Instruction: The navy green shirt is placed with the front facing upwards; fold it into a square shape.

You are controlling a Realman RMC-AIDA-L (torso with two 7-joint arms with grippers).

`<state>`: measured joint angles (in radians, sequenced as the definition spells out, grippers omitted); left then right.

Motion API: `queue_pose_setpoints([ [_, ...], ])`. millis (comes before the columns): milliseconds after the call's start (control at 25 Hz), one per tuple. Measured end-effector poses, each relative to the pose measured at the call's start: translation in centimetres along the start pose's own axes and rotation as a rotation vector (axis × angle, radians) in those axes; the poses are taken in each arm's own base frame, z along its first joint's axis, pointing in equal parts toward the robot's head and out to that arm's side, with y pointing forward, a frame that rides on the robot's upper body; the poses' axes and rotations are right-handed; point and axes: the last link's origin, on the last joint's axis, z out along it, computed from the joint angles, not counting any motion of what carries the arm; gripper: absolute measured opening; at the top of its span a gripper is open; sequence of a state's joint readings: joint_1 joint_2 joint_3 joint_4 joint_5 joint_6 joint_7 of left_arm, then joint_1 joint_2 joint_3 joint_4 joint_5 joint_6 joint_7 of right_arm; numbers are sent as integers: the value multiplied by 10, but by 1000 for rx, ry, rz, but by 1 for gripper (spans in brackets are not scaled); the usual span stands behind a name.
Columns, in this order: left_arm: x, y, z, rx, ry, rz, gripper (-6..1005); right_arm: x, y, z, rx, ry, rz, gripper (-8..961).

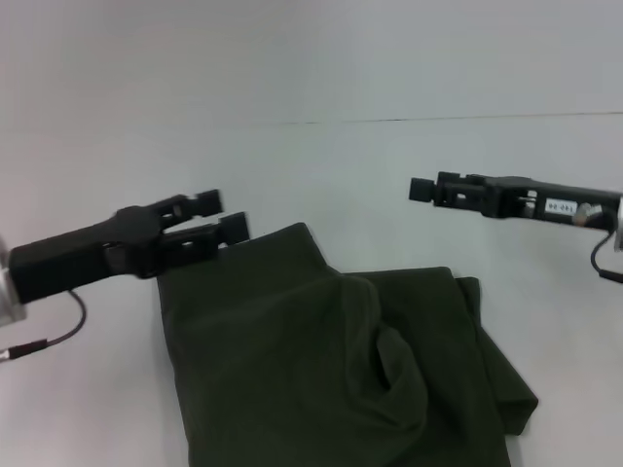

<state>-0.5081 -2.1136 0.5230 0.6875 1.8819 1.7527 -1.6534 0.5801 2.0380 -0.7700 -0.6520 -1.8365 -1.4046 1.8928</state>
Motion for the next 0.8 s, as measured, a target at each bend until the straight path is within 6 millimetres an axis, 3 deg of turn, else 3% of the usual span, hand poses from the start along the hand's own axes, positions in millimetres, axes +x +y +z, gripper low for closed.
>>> queue_pose_setpoints([
  [280, -27, -1, -13, 94, 59, 167, 942, -22, 2, 19, 87, 266, 342, 899],
  [400, -33, -4, -14, 136, 85, 202, 941, -27, 6, 24, 106, 329, 410, 899],
  [800, -25, -32, -23, 353, 175, 248, 938, -31, 20, 34, 83, 423, 552, 899],
])
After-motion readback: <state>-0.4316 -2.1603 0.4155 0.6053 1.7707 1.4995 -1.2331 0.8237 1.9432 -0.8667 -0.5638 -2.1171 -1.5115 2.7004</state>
